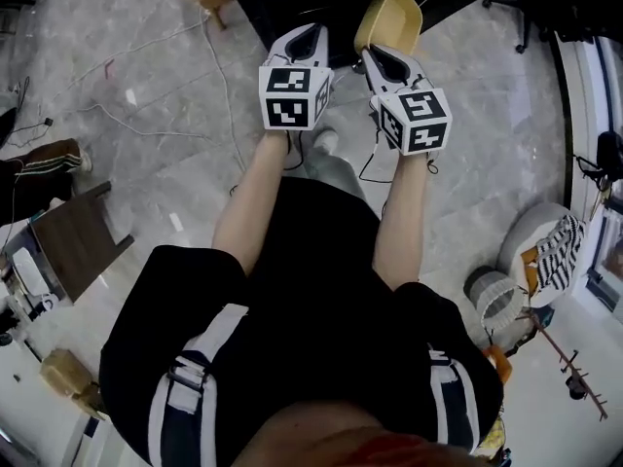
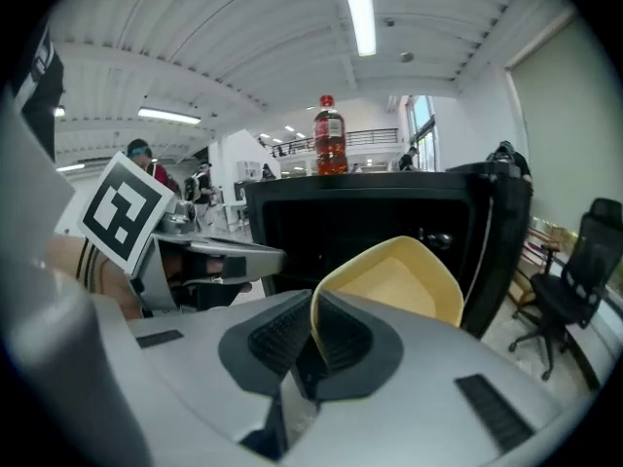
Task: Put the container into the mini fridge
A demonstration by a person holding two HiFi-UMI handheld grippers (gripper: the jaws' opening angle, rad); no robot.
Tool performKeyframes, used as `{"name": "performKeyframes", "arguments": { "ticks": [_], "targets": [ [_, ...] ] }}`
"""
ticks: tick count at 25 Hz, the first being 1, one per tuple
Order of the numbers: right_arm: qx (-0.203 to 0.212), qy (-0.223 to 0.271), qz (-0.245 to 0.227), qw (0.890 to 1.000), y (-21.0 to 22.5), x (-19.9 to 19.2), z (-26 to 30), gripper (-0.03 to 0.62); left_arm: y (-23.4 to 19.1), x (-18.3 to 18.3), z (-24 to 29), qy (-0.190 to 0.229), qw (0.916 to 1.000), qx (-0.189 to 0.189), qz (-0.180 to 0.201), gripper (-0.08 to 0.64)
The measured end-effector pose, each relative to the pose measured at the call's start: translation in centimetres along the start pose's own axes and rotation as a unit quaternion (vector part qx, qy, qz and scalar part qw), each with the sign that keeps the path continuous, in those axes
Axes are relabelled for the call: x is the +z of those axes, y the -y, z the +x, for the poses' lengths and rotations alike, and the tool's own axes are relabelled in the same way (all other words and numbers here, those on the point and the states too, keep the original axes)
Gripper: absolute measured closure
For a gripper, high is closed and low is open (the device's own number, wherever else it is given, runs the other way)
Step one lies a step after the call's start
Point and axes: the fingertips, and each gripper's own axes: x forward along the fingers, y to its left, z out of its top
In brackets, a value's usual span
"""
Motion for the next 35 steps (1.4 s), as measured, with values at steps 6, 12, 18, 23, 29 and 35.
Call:
{"name": "performKeyframes", "arguments": {
  "ticks": [6, 12, 18, 23, 29, 35],
  "targets": [
    [0.047, -0.048, -0.130, 0.989, -2.7, 2.0, 3.7, 0.571, -2.9, 0.5, -1.2, 0.008, 0.9993, 0.035, -0.013, 0.552],
    [0.098, -0.072, -0.210, 0.970, -4.1, 3.0, 7.5, 0.569, -6.7, 0.9, -3.1, 0.025, 0.9954, 0.086, -0.035, 0.552],
    [0.137, -0.062, -0.262, 0.953, -4.8, 3.7, 10.9, 0.569, -10.3, -0.1, -5.4, 0.026, 0.9890, 0.135, -0.054, 0.552],
    [0.146, -0.056, -0.288, 0.945, -4.6, 3.6, 13.2, 0.569, -11.3, 0.0, -6.8, 0.025, 0.9839, 0.168, -0.056, 0.552],
    [0.127, -0.018, -0.285, 0.950, -5.0, 4.7, 14.9, 0.568, -11.7, 0.3, -7.2, 0.010, 0.9846, 0.171, -0.035, 0.552],
    [0.100, 0.048, -0.208, 0.972, -3.4, 5.8, 11.8, 0.569, -7.0, 0.9, -4.7, 0.008, 0.9941, 0.108, 0.002, 0.552]
  ]
}}
